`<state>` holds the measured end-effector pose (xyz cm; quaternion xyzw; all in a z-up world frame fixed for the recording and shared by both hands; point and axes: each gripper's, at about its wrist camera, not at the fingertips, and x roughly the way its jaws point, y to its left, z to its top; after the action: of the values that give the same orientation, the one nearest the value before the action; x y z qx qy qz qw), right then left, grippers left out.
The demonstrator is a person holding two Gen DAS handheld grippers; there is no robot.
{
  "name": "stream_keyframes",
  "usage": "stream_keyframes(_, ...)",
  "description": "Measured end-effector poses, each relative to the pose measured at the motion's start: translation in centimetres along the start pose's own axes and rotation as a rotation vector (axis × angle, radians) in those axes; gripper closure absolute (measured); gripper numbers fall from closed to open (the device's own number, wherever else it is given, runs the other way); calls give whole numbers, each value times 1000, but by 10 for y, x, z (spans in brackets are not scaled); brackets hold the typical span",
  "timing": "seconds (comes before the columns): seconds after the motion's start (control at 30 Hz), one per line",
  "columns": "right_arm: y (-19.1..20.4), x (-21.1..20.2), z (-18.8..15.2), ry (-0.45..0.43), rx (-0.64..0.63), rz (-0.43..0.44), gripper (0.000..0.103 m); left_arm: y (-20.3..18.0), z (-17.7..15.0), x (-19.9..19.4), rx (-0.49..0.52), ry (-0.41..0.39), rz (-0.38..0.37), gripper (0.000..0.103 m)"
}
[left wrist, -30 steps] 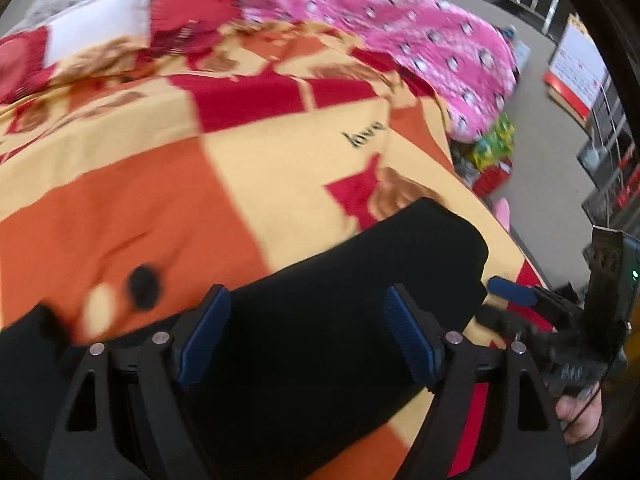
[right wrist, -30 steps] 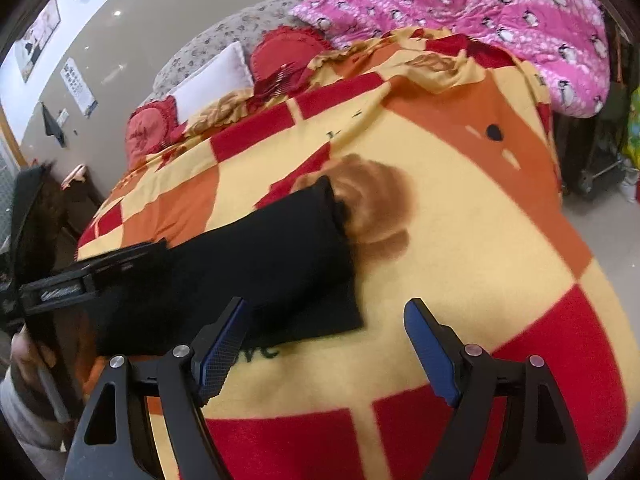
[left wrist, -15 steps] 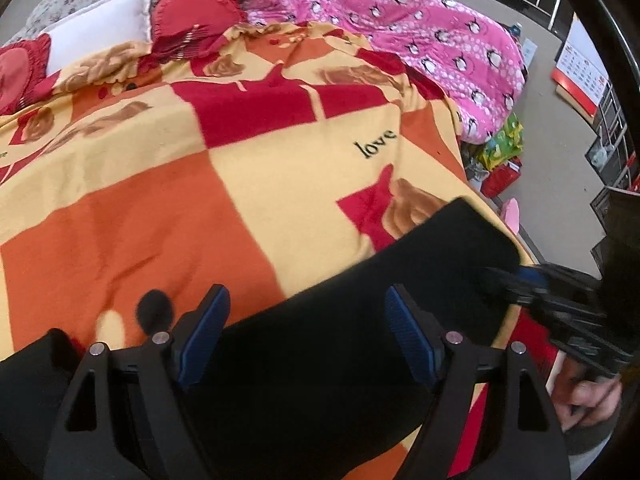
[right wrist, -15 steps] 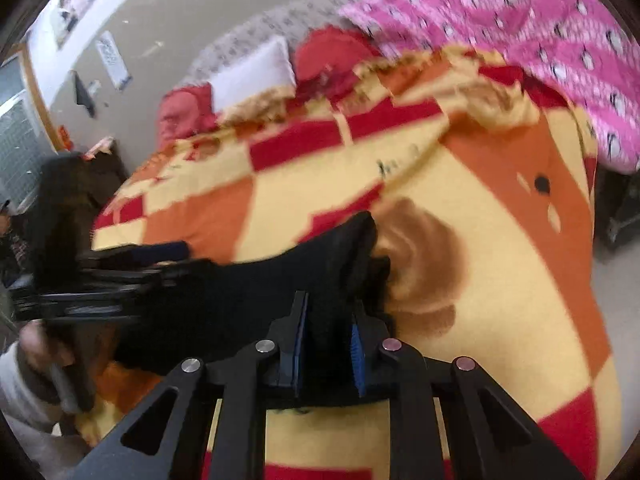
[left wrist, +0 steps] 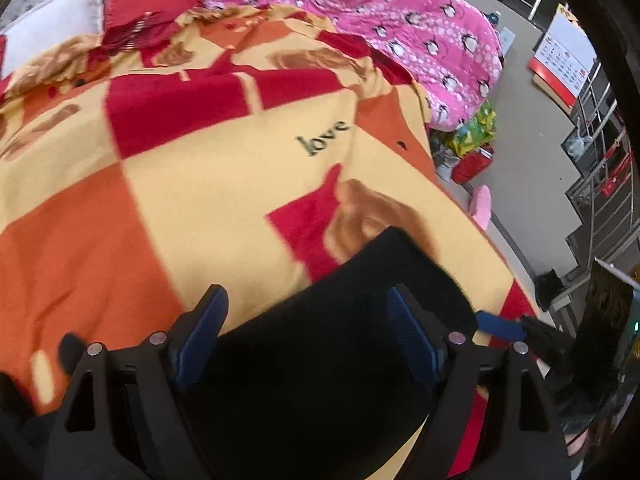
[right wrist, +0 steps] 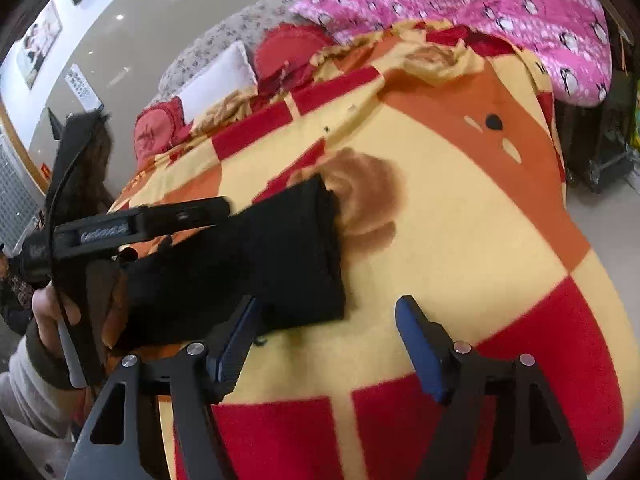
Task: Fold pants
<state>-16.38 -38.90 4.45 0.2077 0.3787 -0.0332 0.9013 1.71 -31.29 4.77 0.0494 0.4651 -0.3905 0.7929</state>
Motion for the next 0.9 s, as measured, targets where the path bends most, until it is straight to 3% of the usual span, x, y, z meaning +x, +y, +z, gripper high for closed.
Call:
stream_keyframes(0.2,12,11,-1,-31,-15,71,30,-33,18,25,91,36,-25,19)
stream_keyframes(0.3,16,17,-1,-38,-24,87,38,-40,24,44,91,73,-33,19)
stream_keyframes(0.37,15,20,1,-31,-17,91,58,-40,24,56,66,99,-69,18)
stream_keyframes(0.43,9,24,2,-19,18,124,75,-48,22,58,108,79,-73,19)
stream_keyframes(0.5,5,27,4,-18,48,155,78,-57,20,58,161,68,-69,47)
stream_keyframes(0.53,7,25,5,-28,48,157,80,-60,19,57,180,81,-84,68)
stream_keyframes(0.63,17,16,8,-60,35,178,84,-50,21,42,129,67,-142,87)
stream_keyframes(0.73,38,1,16,-94,-14,212,85,-31,26,9,64,17,-212,88)
stream_keyframes(0.9,94,-21,31,-129,-135,284,85,-2,23,-68,30,-100,-192,88)
